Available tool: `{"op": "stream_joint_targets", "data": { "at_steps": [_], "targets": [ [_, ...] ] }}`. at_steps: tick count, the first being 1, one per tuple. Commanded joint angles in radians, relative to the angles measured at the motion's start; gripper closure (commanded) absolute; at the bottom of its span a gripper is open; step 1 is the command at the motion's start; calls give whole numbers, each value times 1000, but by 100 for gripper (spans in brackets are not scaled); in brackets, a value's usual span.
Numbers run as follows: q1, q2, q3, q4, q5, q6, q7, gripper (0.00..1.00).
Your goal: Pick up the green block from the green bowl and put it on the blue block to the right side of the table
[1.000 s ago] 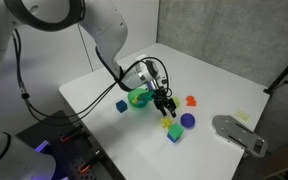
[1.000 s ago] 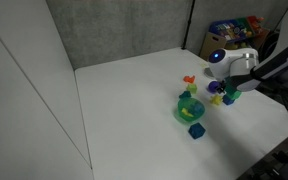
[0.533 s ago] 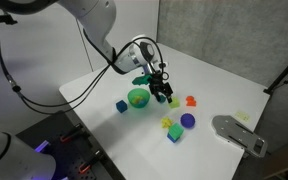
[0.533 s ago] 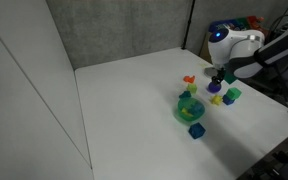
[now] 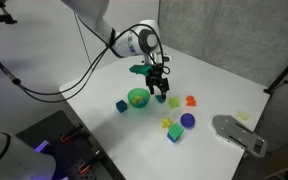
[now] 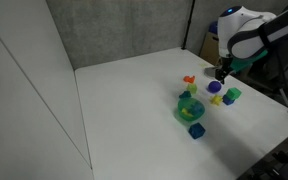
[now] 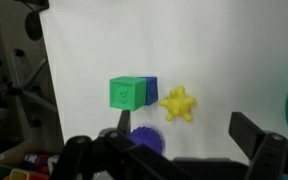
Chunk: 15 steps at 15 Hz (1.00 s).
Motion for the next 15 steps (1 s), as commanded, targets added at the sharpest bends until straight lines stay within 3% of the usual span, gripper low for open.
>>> {"op": "stream_joint_targets", "data": {
  "at_steps": [1, 10, 15],
  "targets": [
    [-26, -65, 23, -28, 138, -78, -108, 0],
    [-26, -205, 39, -16, 306, -412, -165, 0],
    [-23, -346, 55, -69, 310, -458, -191, 0]
  ]
}}
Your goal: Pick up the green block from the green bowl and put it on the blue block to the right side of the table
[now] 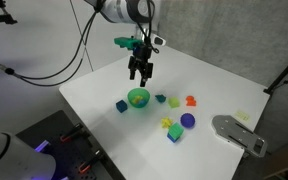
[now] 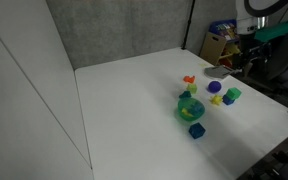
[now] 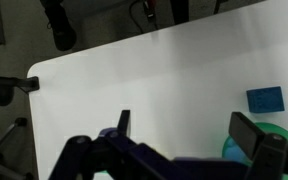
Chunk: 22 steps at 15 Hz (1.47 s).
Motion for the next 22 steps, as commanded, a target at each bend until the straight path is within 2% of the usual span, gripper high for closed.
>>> {"op": "stream_joint_targets", "data": {
  "at_steps": [1, 14, 18, 22],
  "targets": [
    [-18, -145, 25, -82, 16, -8, -50, 0],
    [-41, -568, 25, -317, 108, 20, -255, 0],
    [-46, -677, 30, -383, 101, 44, -265, 0],
    [-46, -723, 29, -421, 105, 60, -264, 0]
  ]
}}
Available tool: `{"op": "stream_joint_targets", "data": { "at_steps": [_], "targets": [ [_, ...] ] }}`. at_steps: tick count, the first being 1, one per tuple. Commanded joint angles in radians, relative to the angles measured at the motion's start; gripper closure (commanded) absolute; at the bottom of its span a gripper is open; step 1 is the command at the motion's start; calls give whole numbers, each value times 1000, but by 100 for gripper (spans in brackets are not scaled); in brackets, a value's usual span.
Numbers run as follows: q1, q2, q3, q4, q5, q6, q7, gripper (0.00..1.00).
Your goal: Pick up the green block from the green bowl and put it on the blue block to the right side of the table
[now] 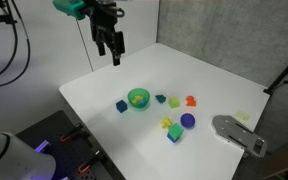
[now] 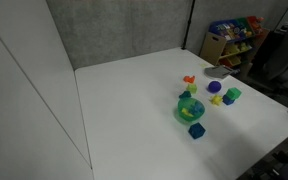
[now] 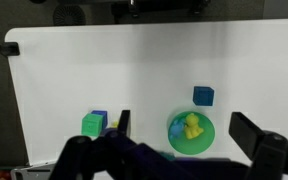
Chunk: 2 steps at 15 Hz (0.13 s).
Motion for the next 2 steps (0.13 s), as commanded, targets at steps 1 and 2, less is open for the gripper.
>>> {"op": "stream_joint_targets", "data": {
  "at_steps": [1, 2],
  "targets": [
    [-21, -12, 17, -9, 8, 2, -8, 0],
    [-21, -23, 17, -20, 8, 4, -8, 0]
  ]
}}
